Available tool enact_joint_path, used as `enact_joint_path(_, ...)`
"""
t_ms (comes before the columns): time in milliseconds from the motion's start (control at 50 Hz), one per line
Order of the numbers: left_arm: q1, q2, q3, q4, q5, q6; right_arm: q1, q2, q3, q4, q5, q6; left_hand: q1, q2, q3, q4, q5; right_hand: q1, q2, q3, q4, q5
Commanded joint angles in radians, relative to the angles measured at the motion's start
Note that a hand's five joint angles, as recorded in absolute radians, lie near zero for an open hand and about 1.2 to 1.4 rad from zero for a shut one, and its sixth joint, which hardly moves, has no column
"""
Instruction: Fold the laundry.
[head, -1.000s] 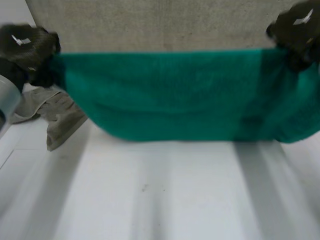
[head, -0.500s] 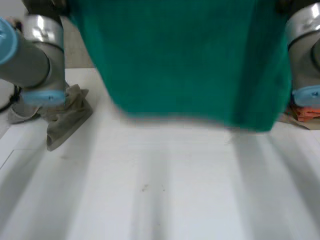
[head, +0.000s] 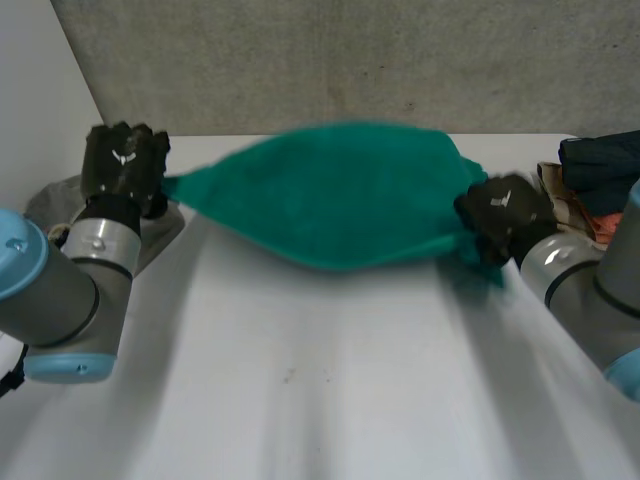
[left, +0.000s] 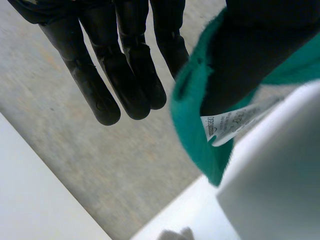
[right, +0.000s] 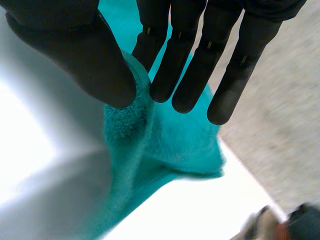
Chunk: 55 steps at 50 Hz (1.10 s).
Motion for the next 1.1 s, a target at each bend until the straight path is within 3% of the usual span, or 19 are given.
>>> enact_joint_path(20, 0.006, -0.005, -0.054, 0.0, 0.011, -0.003, -0.027, 0.078, 0.008, -0.004, -0.003, 0.003, 0.235, 0.195, 0.201, 0.194, 0.247, -0.074, -0.12, -0.129, -0.136, -0.113)
enact_joint_path(80, 0.011, -0.005, -0.054, 0.0, 0.011, -0.005, -0.061, 0.076, 0.011, -0.002, -0.003, 0.026, 0.235, 0.195, 0.201, 0.194, 0.247, -0.238, -0.285, -0.294, -0.301, -0.277)
enact_joint_path(100, 0.011, -0.004, -0.056, 0.0, 0.011, -0.005, -0.078, 0.076, 0.011, -0.001, -0.002, 0.058, 0.235, 0.195, 0.201, 0.194, 0.247, -0.422, -0.469, -0.477, -0.485, -0.461)
enact_joint_path(140, 0.009, -0.005, -0.056, 0.0, 0.011, -0.005, -0.096, 0.076, 0.011, 0.004, 0.0, 0.104, 0.235, 0.195, 0.201, 0.194, 0.247, -0.564, -0.611, -0.619, -0.627, -0.603)
enact_joint_path(260, 0.011, 0.008, -0.056, -0.001, 0.009, -0.006, -0.176, 0.075, 0.011, 0.108, -0.009, 0.288, 0.235, 0.195, 0.201, 0.194, 0.247, -0.676, -0.723, -0.731, -0.739, -0.715)
enact_joint_path(380, 0.026, 0.008, -0.054, -0.001, 0.011, -0.006, -0.205, 0.081, 0.018, 0.191, -0.031, 0.38, 0.235, 0.195, 0.201, 0.194, 0.247, -0.667, -0.714, -0.723, -0.73, -0.707)
enact_joint_path(600, 0.028, 0.014, -0.054, -0.017, 0.011, -0.013, -0.196, 0.13, 0.021, 0.156, -0.069, 0.56, 0.235, 0.195, 0.201, 0.194, 0.247, -0.65, -0.697, -0.705, -0.713, -0.689)
enact_joint_path(860, 0.029, 0.016, -0.053, -0.029, 0.009, -0.017, -0.073, 0.283, -0.106, 0.113, 0.009, 0.618, 0.235, 0.195, 0.201, 0.194, 0.247, -0.644, -0.691, -0.699, -0.707, -0.683)
enact_joint_path(920, 0.029, 0.021, -0.051, -0.033, 0.009, -0.016, -0.044, 0.311, -0.132, 0.102, 0.053, 0.62, 0.235, 0.195, 0.201, 0.194, 0.247, -0.337, -0.384, -0.392, -0.4, -0.376)
enact_joint_path(940, 0.029, 0.025, -0.05, -0.036, 0.009, -0.016, -0.041, 0.316, -0.138, 0.095, 0.073, 0.621, 0.235, 0.195, 0.201, 0.194, 0.247, -0.123, -0.17, -0.179, -0.186, -0.163)
enact_joint_path(960, 0.029, 0.03, -0.05, -0.043, 0.009, -0.016, -0.038, 0.319, -0.146, 0.076, 0.118, 0.621, 0.235, 0.195, 0.201, 0.194, 0.247, 0.253, 0.206, 0.197, 0.19, 0.213)
enact_joint_path(1020, 0.031, 0.06, -0.044, -0.087, 0.008, -0.013, -0.039, 0.291, -0.131, 0.03, 0.191, 0.598, 0.235, 0.195, 0.201, 0.194, 0.247, 0.256, 0.209, 0.201, 0.194, 0.217)
enact_joint_path(1080, 0.041, 0.125, -0.031, -0.162, 0.008, -0.01, -0.042, 0.216, -0.12, 0.029, 0.19, 0.539, 0.235, 0.195, 0.201, 0.194, 0.247, 0.256, 0.209, 0.201, 0.194, 0.217)
enact_joint_path(1100, 0.046, 0.145, -0.025, -0.185, 0.008, -0.006, -0.044, 0.126, -0.103, 0.045, 0.169, 0.459, 0.235, 0.195, 0.201, 0.194, 0.247, 0.256, 0.209, 0.201, 0.194, 0.217)
